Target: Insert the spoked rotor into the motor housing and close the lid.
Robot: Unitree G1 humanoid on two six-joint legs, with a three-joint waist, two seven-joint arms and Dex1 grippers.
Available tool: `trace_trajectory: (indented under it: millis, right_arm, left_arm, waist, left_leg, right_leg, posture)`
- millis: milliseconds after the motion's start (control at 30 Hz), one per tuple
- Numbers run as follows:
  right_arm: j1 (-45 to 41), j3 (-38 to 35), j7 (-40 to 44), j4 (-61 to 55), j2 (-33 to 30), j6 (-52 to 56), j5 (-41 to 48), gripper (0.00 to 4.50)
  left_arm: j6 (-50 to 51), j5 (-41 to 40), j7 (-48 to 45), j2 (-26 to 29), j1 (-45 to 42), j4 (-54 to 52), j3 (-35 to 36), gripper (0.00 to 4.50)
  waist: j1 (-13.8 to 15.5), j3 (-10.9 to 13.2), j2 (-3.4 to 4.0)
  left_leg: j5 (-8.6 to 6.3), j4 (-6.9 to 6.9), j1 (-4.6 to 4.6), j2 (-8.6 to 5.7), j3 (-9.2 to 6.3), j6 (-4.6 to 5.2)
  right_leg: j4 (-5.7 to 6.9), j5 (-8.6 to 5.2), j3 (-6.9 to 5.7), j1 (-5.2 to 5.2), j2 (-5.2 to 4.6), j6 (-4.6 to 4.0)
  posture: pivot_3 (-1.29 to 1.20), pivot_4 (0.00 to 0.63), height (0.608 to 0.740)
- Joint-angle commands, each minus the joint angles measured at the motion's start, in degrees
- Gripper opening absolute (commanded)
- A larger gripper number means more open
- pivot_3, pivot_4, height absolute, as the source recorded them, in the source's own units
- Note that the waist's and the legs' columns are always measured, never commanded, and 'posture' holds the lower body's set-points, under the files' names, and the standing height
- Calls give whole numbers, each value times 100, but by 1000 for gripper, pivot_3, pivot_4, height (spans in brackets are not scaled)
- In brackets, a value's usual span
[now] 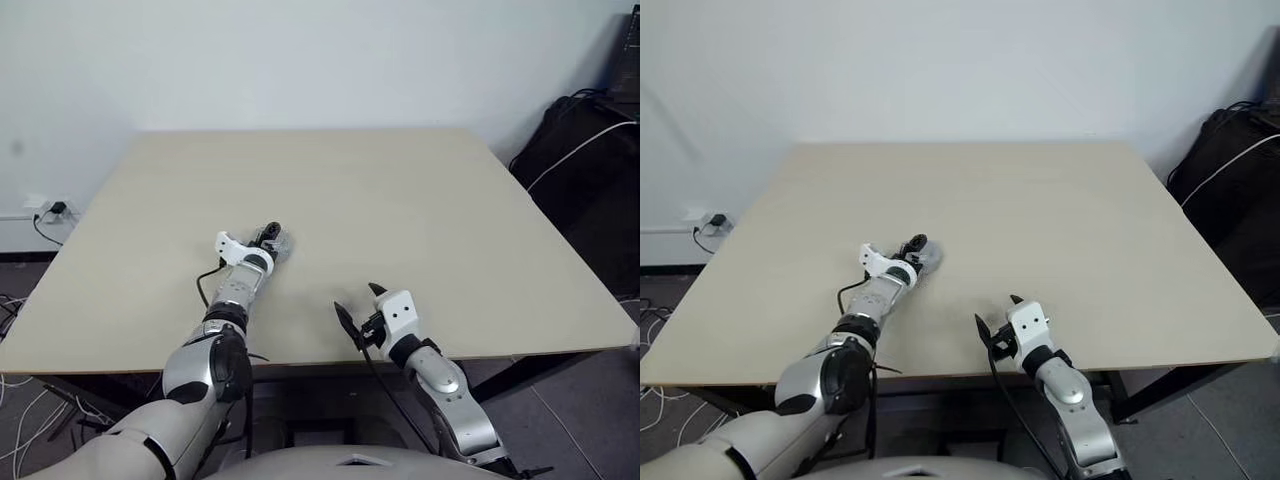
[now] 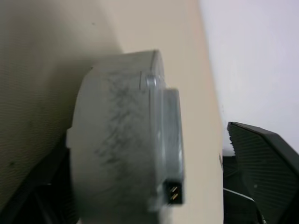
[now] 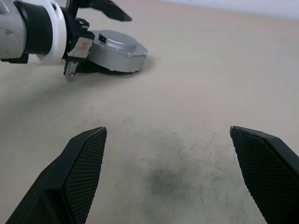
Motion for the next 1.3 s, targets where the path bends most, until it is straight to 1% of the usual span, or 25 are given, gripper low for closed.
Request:
trace_trajectory:
  millis: [33, 100, 167, 200, 233, 300, 400, 500, 567, 633, 700, 800, 867, 967, 1100, 1300]
  right_arm:
    - [-94, -70, 32, -165, 43, 60, 39, 4500]
    - [-106, -74, 54, -159, 63, 113, 53, 4500]
    - [-115, -84, 71, -149, 89, 154, 77, 4500]
    - [-124, -87, 75, -142, 100, 172, 81, 4500]
    - [-133, -92, 78, -136, 110, 190, 83, 4500]
    - [-147, -101, 81, -123, 129, 217, 87, 4500]
    - [-146, -156, 51, -55, 205, 237, 133, 4500]
    - [-106, -362, -179, 114, 409, 44, 152, 4500]
    - [-70, -494, -353, 223, 543, -158, 115, 4500]
    - [-33, -594, -485, 292, 662, -310, 98, 4500]
    - [0, -663, -622, 380, 747, -461, 46, 4500]
    - [53, -788, -860, 523, 915, -616, 20, 4500]
    - [100, -950, -981, 570, 1068, -615, 177, 4500]
    - [164, -1086, -1159, 662, 1116, -892, 43, 4500]
    - [247, -1116, -1357, 813, 1069, -1422, -245, 4500]
    - [250, -1120, -1425, 1080, 1089, -1807, -315, 4500]
  left_arm:
    - [361, 204, 121, 12, 310, -428, -119, 4471]
    - [663, 297, 215, -9, 674, -832, -227, 4471]
    - [1005, 409, 304, -34, 1123, -1382, -401, 4471]
    - [1215, 491, 324, -30, 1410, -1739, -549, 4471]
    - [1396, 575, 346, -21, 1673, -2074, -690, 4471]
    - [1677, 720, 395, 10, 2117, -2674, -952, 4471]
    - [1953, 1113, 215, 197, 2897, -3735, -1584, 4471]
    - [1459, 1777, -118, 432, 3684, -4791, -2351, 4471]
    - [1029, 2128, -170, 474, 4078, -5291, -2653, 4471]
    - [688, 2449, -101, 477, 4344, -5611, -2864, 4471]
    - [14, 2949, 53, 449, 4548, -5724, -3067, 4471]
    - [-956, 3840, 639, 361, 4746, -5690, -3332, 4471]
    - [-1485, 4279, 814, 368, 4836, -5532, -3533, 4471]
    - [-2461, 4856, 1183, 401, 4901, -5123, -3679, 4471]
    - [-3263, 4981, 1420, 270, 4922, -4754, -3623, 4471]
    - [-3739, 4839, 1386, 182, 4884, -4553, -3534, 4471]
  waist:
    - [-17, -9, -1]
    - [-61, -30, 3]
    - [-91, -36, 3]
    - [-107, -42, 8]
    - [-121, -51, 11]
    - [-153, -76, 21]
    - [-205, -96, 35]
    - [-225, -99, 41]
    - [-215, -95, 46]
    - [-196, -89, 50]
    - [-185, -77, 59]
    - [-133, -50, 54]
    - [-63, -43, 45]
    - [6, -39, 53]
    - [39, -38, 53]
    - [37, -27, 57]
  left_leg:
    - [0, -1, 5, 0, 0, 0]
    - [-1, -4, 12, 1, 3, 0]
    - [-4, -15, 42, 4, 11, 3]
    - [-5, -22, 63, 6, 13, 4]
    - [-22, -25, 79, 9, 15, 25]
    - [-27, -27, 98, 13, 15, 25]
    - [-37, -32, 129, 15, 17, 20]
    - [-54, -38, 162, 22, 18, -5]
    - [-59, -42, 182, 33, 19, -11]
    - [-59, -41, 181, 37, 19, -13]
    - [-59, -41, 180, 39, 18, -13]
    - [-59, -40, 173, 39, 18, -14]
    - [-58, -40, 166, 39, 17, -14]
    - [-60, -41, 153, 37, 17, -11]
    - [-61, -42, 126, 36, 17, -9]
    - [-61, -41, 121, 39, 18, -8]
  right_leg:
    - [3, 0, 1, 3, 0, 0]
    - [6, 0, 5, 5, -1, 0]
    - [9, -2, 16, 30, -7, -2]
    - [8, -3, 18, 50, -6, -4]
    - [6, -7, 21, 67, -5, -5]
    - [5, -13, 21, 76, -3, -6]
    - [6, -40, 26, 103, -6, 16]
    - [8, -52, 45, 131, -3, 20]
    - [7, -60, 43, 151, 1, 12]
    - [8, -71, 42, 151, 1, -6]
    - [9, -75, 41, 151, 1, -12]
    - [9, -75, 41, 144, 1, -12]
    - [9, -73, 40, 137, 1, -9]
    - [4, -72, 39, 127, 0, -7]
    - [1, -61, 36, 99, -1, 12]
    - [2, -63, 25, 96, -1, 11]
  posture:
    - [0, 0, 740]
    - [0, 0, 740]
    - [0, 0, 740]
    - [0, 0, 740]
    - [0, 0, 740]
    - [0, 0, 740]
    - [0, 0, 740]
    - [0, 0, 740]
    - [0, 0, 740]
    - [0, 0, 740]
    - [0, 0, 740]
    - [0, 0, 740]
    - [0, 0, 740]
    - [0, 0, 740]
    - [0, 0, 740]
    - [0, 0, 740]
